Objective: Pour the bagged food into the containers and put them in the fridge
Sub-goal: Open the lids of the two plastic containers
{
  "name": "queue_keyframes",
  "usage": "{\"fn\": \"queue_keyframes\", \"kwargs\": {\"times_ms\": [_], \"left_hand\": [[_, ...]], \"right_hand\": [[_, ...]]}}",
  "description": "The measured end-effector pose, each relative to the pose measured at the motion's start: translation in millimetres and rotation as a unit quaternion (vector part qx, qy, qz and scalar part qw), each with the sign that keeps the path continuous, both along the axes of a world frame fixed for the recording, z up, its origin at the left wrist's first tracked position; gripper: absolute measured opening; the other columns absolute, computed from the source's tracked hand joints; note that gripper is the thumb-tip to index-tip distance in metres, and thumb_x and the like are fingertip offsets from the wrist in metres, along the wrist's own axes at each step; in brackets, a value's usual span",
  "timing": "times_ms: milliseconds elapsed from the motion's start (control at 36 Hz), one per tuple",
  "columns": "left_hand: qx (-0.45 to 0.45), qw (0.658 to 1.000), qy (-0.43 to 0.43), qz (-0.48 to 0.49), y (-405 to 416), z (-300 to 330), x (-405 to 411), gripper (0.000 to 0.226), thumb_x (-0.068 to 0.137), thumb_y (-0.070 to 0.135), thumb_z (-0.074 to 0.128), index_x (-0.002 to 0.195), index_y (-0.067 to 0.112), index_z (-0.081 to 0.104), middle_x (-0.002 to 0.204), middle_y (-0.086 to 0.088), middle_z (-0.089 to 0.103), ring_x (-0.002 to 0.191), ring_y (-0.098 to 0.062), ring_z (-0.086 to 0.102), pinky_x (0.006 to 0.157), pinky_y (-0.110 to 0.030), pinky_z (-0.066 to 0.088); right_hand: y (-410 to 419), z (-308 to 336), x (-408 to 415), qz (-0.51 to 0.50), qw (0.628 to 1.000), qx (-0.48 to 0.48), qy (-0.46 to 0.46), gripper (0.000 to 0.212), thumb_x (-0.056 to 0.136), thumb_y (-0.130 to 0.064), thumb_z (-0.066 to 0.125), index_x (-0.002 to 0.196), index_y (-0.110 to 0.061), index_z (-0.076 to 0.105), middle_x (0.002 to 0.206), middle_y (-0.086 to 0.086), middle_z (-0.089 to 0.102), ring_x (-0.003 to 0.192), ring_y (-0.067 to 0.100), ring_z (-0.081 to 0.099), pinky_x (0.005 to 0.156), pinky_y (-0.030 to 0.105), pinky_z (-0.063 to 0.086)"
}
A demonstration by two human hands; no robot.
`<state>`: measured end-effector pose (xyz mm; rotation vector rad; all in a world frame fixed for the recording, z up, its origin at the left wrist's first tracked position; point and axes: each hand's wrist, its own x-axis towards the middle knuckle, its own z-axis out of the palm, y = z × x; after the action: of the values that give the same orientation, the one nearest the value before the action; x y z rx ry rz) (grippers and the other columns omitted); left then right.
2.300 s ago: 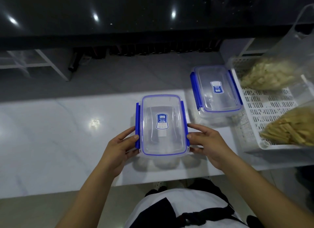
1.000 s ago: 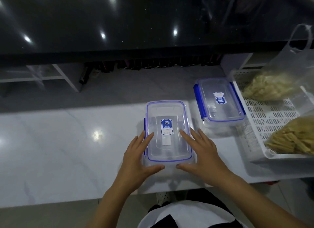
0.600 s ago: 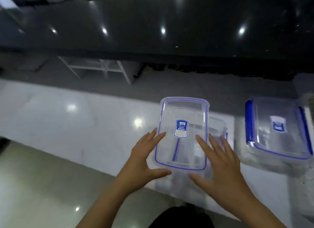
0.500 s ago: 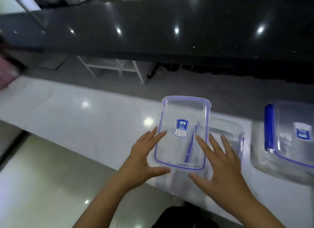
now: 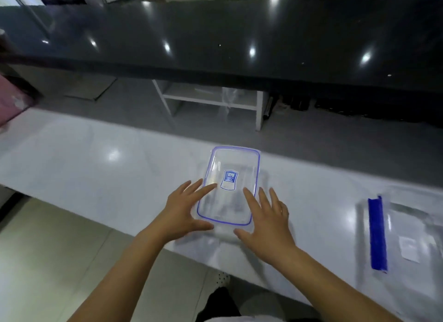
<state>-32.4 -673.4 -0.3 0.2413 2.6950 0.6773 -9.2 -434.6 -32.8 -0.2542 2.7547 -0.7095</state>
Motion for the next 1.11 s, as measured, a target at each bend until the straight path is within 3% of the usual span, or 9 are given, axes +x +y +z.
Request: {"fn": "queue_keyframes", "kwargs": {"times_ms": [111, 222, 444, 667, 778, 889, 972, 1056, 1111], "left_hand": [[-0.027, 0.999, -0.004, -0.038, -46, -28, -23, 0.103, 0.070, 0.060, 0.080, 0.150, 0.054, 0.017, 0.166, 0.011, 0.016, 0.153, -0.023, 0.010, 0.122, -0.043, 0.014], [-0.047, 0.996, -0.003, -0.074, -71, -48, -37, 0.104, 0.068, 0.070, 0.072, 0.152, 0.053, 0.014, 0.166, 0.009, 0.015, 0.152, -0.025, 0.009, 0.123, -0.044, 0.013], [-0.031, 0.994, 0.033, -0.096, -83, -73, -34, 0.093, 0.068, 0.086, 0.049, 0.140, 0.071, -0.008, 0.167, 0.009, 0.004, 0.154, -0.022, -0.002, 0.122, -0.043, 0.005], [-0.035, 0.995, -0.005, -0.095, -78, -56, -36, 0.108, 0.068, 0.079, 0.064, 0.136, 0.069, -0.018, 0.168, 0.004, -0.004, 0.154, -0.024, -0.005, 0.122, -0.045, 0.006], [0.061, 0.994, 0.005, -0.086, -55, -31, -34, 0.101, 0.066, 0.084, 0.058, 0.142, 0.068, -0.006, 0.167, 0.006, 0.005, 0.153, -0.021, 0.006, 0.123, -0.048, 0.017], [0.180, 0.980, -0.040, -0.076, 7, -5, -22, 0.088, 0.067, 0.078, 0.061, 0.135, 0.078, 0.005, 0.165, 0.020, 0.010, 0.151, -0.007, 0.010, 0.121, -0.041, 0.020], [0.249, 0.958, -0.091, -0.107, 66, 8, -6, 0.081, 0.073, 0.069, 0.064, 0.139, 0.071, 0.016, 0.160, 0.031, 0.016, 0.147, 0.008, 0.013, 0.117, -0.024, 0.018], [0.310, 0.927, -0.187, -0.100, 129, 19, 13, 0.082, 0.073, 0.065, 0.067, 0.144, 0.061, 0.027, 0.154, 0.035, 0.024, 0.142, 0.007, 0.025, 0.120, -0.030, 0.026], [0.326, 0.908, -0.249, -0.083, 169, 27, 24, 0.082, 0.071, 0.068, 0.066, 0.144, 0.060, 0.030, 0.153, 0.032, 0.028, 0.140, 0.001, 0.032, 0.114, -0.031, 0.032]], "right_hand": [[-47, -20, -8, -0.020, 0.999, -0.016, -0.033, 0.096, 0.087, -0.062, 0.056, 0.153, -0.043, -0.010, 0.167, 0.001, -0.007, 0.152, 0.025, -0.013, 0.121, 0.044, -0.003], [-64, -31, -12, -0.018, 0.999, 0.020, -0.036, 0.090, 0.086, -0.068, 0.044, 0.154, -0.041, -0.010, 0.167, -0.001, -0.009, 0.151, 0.024, -0.018, 0.120, 0.046, -0.009], [-66, -43, -3, -0.021, 0.998, 0.065, -0.008, 0.084, 0.087, -0.077, 0.027, 0.147, -0.051, -0.026, 0.164, -0.004, -0.022, 0.147, 0.018, -0.031, 0.118, 0.039, -0.018], [-60, -34, -3, -0.027, 0.998, 0.054, -0.019, 0.089, 0.082, -0.078, 0.036, 0.145, -0.058, -0.023, 0.166, -0.007, -0.016, 0.149, 0.017, -0.026, 0.118, 0.040, -0.016], [-35, -4, 6, -0.068, 0.997, 0.038, -0.010, 0.094, 0.081, -0.077, 0.047, 0.143, -0.061, -0.022, 0.164, -0.014, -0.020, 0.149, 0.017, -0.025, 0.119, 0.048, -0.011], [19, 40, 39, -0.164, 0.984, -0.007, 0.062, 0.087, 0.085, -0.074, 0.047, 0.146, -0.061, -0.015, 0.162, -0.022, -0.021, 0.146, 0.006, -0.028, 0.118, 0.040, -0.012], [72, 72, 69, -0.268, 0.958, -0.053, 0.086, 0.081, 0.085, -0.075, 0.047, 0.146, -0.063, -0.003, 0.160, -0.029, -0.012, 0.147, -0.001, -0.019, 0.118, 0.034, -0.005], [131, 95, 95, -0.383, 0.912, -0.108, 0.097, 0.079, 0.080, -0.072, 0.051, 0.149, -0.052, 0.018, 0.159, -0.024, 0.015, 0.151, 0.008, 0.008, 0.122, 0.039, 0.012], [169, 103, 109, -0.465, 0.859, -0.199, 0.080, 0.079, 0.077, -0.064, 0.057, 0.149, -0.044, 0.031, 0.153, -0.017, 0.034, 0.141, 0.010, 0.031, 0.116, 0.041, 0.029]]}}
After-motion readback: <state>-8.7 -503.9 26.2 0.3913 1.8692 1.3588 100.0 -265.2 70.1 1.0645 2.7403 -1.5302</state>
